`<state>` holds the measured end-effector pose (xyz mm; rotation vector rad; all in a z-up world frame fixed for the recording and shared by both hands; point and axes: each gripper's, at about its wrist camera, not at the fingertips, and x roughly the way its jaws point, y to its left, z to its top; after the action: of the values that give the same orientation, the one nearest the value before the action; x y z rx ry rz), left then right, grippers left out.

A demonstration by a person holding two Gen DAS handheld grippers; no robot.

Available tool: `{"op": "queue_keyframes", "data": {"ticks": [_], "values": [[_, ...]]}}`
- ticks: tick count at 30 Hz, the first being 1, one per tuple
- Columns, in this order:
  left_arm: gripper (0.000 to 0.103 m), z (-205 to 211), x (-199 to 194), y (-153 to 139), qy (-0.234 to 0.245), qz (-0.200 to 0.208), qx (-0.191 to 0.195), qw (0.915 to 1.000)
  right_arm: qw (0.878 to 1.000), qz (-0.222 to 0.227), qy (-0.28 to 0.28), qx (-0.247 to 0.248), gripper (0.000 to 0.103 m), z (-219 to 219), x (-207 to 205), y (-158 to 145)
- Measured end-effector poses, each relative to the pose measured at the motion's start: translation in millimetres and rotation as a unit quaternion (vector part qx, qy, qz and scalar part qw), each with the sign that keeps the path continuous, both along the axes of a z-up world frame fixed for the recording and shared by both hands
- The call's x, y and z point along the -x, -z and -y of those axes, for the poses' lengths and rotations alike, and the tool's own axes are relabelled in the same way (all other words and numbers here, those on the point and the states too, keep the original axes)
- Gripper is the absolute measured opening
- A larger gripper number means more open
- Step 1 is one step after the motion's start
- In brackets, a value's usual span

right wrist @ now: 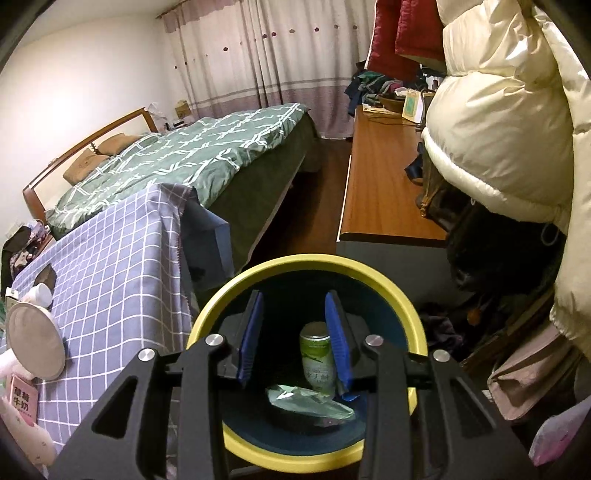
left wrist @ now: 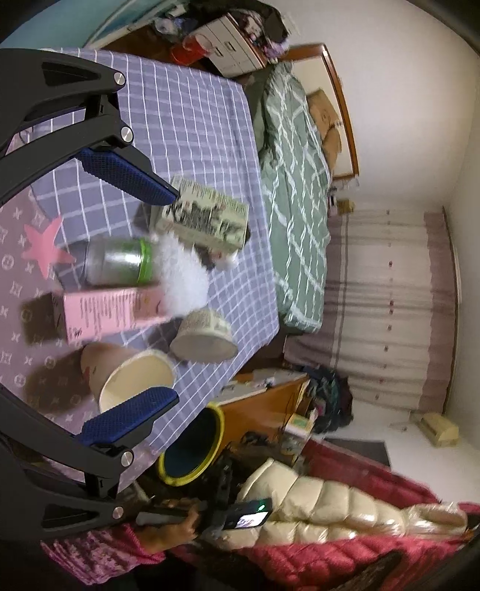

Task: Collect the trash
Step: 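Grasp the white paper cup rim with the left gripper and lift it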

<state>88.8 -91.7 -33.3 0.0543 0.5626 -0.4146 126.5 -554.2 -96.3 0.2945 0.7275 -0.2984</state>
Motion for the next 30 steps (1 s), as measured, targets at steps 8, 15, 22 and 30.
{"op": "queue_keyframes", "data": {"ticks": [8, 15, 22, 30], "values": [[0.097, 49, 3, 31, 0.081, -0.031, -0.023, 0.9959, 1.0, 0.007, -0.002, -0.012, 0.038, -1, 10, -3], [0.094, 80, -16, 56, 0.099, -0.065, -0.045, 0.992, 1.0, 0.007, -0.001, -0.019, 0.038, 4, 15, 0], [0.07, 95, -36, 75, 0.089, -0.106, -0.051, 0.989, 1.0, 0.006, 0.0, -0.025, 0.038, 9, 18, 4], [0.054, 100, -40, 74, 0.099, -0.112, -0.054, 0.9873, 0.999, 0.007, 0.005, -0.032, 0.038, 15, 23, 10]]}}
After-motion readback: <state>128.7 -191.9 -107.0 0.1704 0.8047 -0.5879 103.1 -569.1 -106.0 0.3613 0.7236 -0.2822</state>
